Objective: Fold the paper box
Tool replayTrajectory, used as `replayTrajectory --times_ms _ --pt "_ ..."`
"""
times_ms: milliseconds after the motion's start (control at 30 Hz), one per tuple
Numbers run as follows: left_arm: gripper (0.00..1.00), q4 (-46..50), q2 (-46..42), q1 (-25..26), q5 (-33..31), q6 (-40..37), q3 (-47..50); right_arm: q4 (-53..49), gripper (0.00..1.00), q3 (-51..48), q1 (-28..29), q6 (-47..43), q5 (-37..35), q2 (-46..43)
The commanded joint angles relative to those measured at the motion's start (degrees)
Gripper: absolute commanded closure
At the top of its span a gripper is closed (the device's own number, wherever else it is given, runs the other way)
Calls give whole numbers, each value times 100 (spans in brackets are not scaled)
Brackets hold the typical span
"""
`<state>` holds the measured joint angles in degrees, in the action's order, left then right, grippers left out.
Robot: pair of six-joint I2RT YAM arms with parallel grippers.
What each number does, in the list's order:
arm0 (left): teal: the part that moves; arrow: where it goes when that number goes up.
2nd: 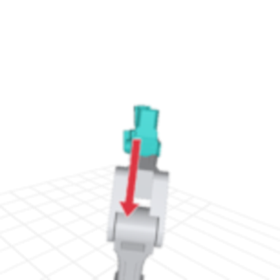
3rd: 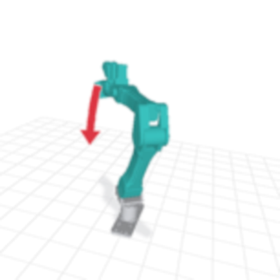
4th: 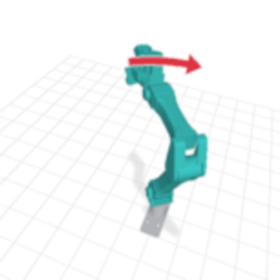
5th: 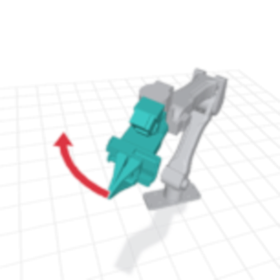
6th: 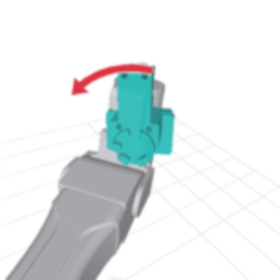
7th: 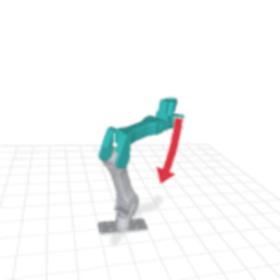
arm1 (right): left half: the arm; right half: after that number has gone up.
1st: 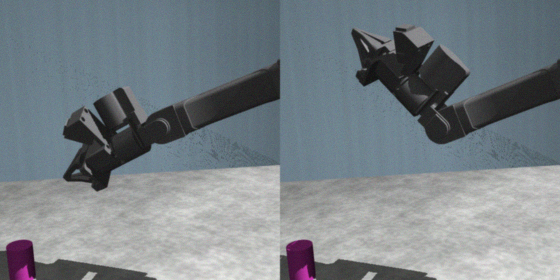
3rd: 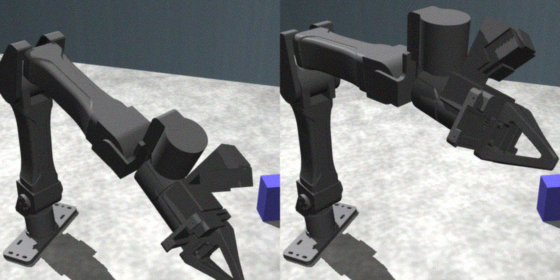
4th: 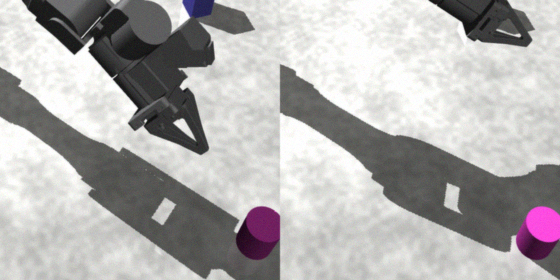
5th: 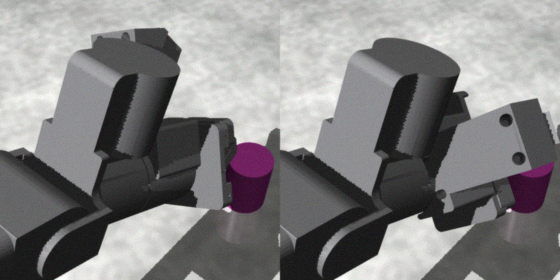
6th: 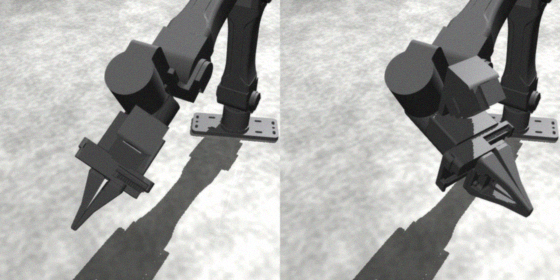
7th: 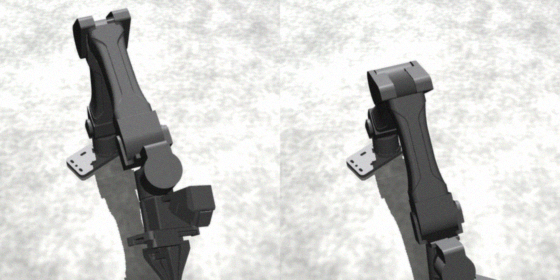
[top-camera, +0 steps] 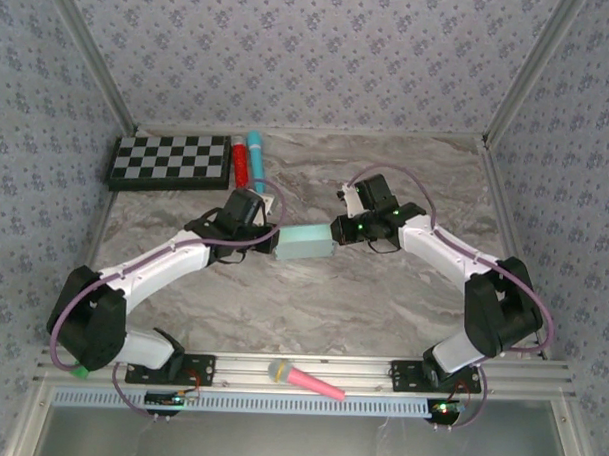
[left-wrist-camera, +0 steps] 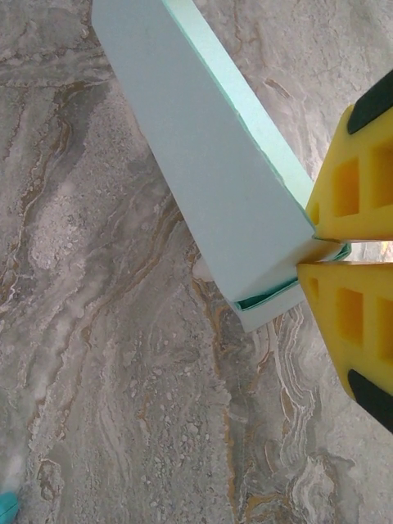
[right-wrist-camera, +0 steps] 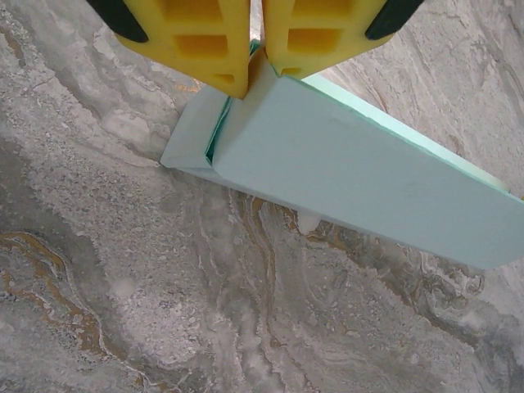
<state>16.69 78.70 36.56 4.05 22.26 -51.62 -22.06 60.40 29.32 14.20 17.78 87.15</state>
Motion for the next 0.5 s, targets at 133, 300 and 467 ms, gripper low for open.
replayTrajectory --times_ms 133,300,467 --pt "86 383 -21 86 -70 -82 202 -380 81 -191 109 90 65 -320" --pt "87 387 -21 95 -98 -82 202 -209 71 -202 87 92 157 -548" --pt "87 388 -17 96 -115 -82 204 8 62 -192 26 157 358 -723"
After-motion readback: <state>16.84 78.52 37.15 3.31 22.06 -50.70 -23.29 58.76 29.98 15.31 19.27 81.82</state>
